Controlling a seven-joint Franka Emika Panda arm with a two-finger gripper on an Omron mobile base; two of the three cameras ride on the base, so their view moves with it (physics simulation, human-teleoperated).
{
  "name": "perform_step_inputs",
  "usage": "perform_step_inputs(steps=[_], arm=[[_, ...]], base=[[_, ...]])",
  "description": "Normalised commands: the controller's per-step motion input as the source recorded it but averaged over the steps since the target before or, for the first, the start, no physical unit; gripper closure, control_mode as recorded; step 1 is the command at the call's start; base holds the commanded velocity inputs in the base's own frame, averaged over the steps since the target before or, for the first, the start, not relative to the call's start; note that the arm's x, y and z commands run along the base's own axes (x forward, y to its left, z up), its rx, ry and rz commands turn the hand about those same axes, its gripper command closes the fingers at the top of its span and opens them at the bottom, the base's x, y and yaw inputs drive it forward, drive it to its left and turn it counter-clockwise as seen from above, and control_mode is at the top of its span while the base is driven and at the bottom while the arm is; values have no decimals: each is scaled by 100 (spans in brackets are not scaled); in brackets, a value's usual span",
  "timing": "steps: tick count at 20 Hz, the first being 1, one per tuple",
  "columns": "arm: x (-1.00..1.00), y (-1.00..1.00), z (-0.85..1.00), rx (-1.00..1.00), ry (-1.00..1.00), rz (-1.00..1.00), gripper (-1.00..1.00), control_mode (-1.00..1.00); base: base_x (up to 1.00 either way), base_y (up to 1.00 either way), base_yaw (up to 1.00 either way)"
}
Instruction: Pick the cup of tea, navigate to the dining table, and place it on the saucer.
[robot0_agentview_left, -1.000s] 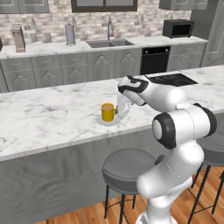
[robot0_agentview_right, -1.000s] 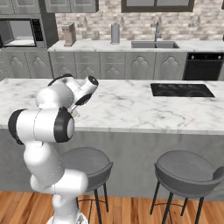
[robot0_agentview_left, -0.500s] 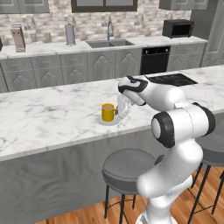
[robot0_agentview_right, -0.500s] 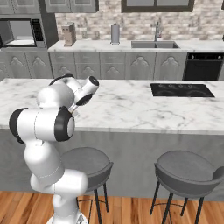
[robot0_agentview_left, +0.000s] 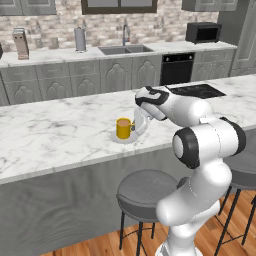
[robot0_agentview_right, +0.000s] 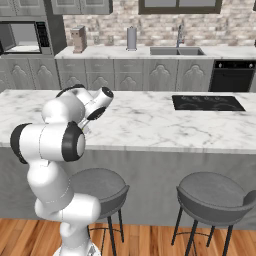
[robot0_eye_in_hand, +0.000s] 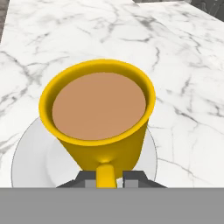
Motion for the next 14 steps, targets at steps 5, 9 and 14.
perform_step_inputs(steps=[5,9,14], arm=[[0,0,0,0,0,0,-100,-100],[0,0,0,0,0,0,-100,-100],[0,0,0,1,0,0,-100,-100]], base=[[0,0,0],[0,0,0],[0,0,0]])
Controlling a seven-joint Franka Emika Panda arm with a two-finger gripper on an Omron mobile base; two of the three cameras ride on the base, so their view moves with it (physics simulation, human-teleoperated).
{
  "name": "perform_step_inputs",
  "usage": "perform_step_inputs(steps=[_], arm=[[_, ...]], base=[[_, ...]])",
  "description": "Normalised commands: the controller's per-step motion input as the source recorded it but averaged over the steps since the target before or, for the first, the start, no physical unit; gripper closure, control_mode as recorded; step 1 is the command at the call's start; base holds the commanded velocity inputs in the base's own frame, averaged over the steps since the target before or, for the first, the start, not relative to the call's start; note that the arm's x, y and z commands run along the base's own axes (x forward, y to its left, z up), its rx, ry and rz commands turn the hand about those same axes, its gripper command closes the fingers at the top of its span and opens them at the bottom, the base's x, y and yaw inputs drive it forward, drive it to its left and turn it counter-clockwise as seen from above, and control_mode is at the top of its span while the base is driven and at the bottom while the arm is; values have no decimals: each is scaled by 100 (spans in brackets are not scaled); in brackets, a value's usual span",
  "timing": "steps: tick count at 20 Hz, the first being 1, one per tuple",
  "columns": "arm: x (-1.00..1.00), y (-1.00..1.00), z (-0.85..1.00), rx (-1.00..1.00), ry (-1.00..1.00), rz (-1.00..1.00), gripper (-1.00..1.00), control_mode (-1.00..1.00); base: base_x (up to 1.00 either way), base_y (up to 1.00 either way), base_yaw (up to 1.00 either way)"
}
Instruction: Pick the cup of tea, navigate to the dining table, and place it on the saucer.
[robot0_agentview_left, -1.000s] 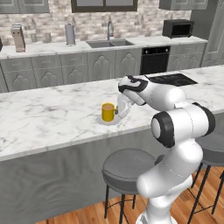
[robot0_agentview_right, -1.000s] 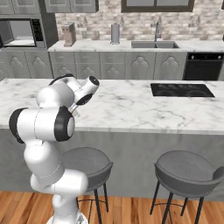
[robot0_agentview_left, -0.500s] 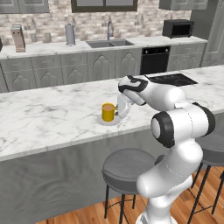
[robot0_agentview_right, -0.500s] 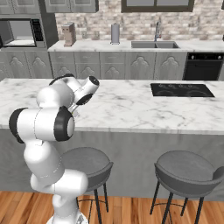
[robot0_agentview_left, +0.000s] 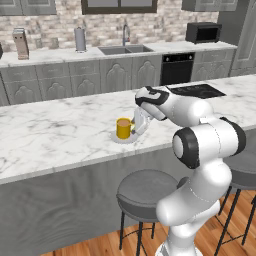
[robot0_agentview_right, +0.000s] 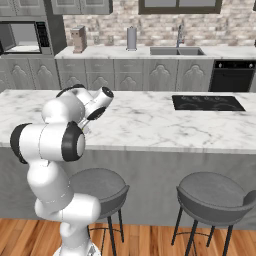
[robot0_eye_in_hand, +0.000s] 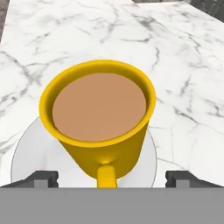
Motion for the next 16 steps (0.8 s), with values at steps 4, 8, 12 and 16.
perform_step_inputs(steps=[4,8,12,16], arm=[[0,0,32,7,0,0,-100,-100],[0,-4,66,9,0,0,-100,-100],[0,-8,61,7,2,0,-100,-100],[-22,-22,41,1,15,0,-100,-100]], base=[[0,0,0],[0,0,0],[0,0,0],[0,0,0]])
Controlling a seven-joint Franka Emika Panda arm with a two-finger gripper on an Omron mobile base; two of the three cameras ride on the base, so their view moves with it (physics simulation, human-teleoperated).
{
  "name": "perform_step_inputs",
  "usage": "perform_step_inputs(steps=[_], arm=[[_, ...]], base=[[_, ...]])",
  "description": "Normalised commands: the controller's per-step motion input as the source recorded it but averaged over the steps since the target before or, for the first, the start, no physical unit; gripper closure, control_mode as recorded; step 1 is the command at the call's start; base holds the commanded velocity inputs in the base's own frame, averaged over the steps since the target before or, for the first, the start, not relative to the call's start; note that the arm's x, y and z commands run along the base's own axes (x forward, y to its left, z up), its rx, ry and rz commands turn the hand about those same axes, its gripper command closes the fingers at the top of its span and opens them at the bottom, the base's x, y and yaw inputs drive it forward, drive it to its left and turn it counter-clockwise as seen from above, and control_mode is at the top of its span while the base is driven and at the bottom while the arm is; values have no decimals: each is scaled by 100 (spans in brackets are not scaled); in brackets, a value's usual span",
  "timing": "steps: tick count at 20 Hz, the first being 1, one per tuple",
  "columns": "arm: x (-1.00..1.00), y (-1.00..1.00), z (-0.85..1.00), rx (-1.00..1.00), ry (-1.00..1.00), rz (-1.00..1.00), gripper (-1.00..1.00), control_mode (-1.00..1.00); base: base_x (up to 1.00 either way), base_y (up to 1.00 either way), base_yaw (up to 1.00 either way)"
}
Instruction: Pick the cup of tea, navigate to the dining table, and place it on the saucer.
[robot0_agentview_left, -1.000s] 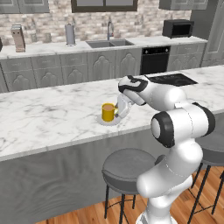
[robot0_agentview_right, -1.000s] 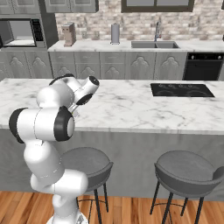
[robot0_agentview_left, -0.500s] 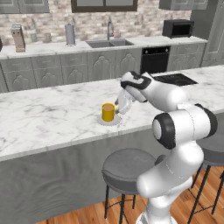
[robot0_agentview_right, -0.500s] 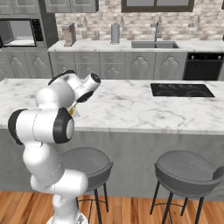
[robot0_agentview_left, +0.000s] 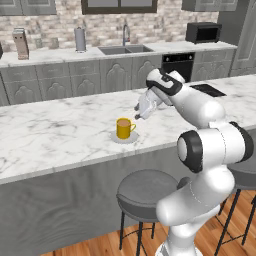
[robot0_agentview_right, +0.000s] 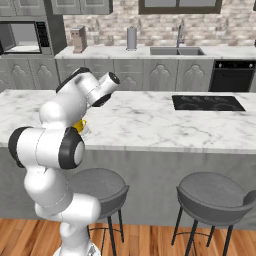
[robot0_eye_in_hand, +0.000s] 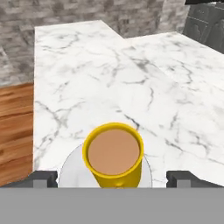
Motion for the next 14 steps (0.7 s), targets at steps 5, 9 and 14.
perform_step_inputs(steps=[5,9,14], arm=[[-73,-35,12,4,16,-4,-100,-100],[-94,-34,0,5,9,-12,-100,-100],[-100,-9,0,5,1,-19,-100,-100]], base=[[0,0,0],[0,0,0],[0,0,0]])
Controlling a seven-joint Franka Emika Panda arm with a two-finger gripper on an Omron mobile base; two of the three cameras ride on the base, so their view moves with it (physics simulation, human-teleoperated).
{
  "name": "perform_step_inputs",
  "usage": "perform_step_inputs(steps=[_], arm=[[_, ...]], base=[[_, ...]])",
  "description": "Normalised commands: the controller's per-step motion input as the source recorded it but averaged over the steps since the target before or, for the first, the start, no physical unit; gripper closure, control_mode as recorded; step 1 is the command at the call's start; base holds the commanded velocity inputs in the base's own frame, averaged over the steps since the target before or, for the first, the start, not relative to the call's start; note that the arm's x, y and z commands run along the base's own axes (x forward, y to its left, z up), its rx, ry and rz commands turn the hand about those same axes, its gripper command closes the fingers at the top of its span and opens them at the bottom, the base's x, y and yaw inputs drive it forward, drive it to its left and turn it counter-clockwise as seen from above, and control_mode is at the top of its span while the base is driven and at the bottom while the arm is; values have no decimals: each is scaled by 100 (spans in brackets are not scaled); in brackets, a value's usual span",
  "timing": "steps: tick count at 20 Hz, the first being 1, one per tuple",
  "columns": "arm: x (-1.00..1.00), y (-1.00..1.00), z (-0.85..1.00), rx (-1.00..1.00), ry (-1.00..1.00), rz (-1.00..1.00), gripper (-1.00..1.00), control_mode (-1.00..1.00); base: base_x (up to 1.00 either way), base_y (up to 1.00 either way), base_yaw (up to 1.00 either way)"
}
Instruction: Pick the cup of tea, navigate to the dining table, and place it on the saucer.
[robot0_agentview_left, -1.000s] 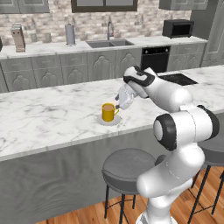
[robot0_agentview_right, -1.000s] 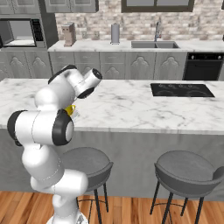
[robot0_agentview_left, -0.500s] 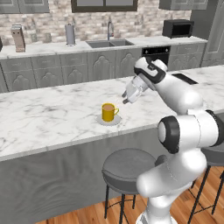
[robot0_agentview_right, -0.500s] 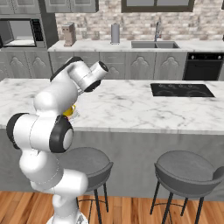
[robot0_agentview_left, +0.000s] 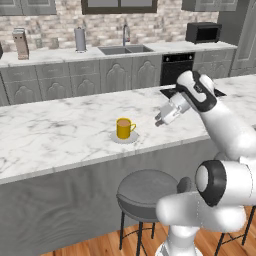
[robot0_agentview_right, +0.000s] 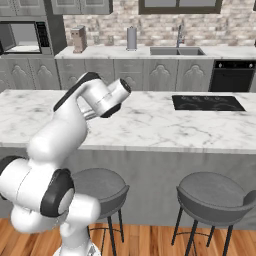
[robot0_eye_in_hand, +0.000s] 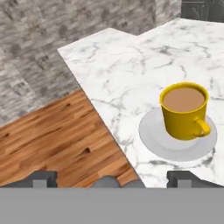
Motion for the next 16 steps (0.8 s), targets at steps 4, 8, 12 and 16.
perform_step_inputs(steps=[4,8,12,16], arm=[[-100,1,0,0,0,-25,-100,-100],[-100,6,0,0,0,-25,-100,-100],[-96,5,0,0,1,-29,-100,-100],[-72,0,13,0,3,-30,-100,-100]], base=[[0,0,0],[0,0,0],[0,0,0],[0,0,0]])
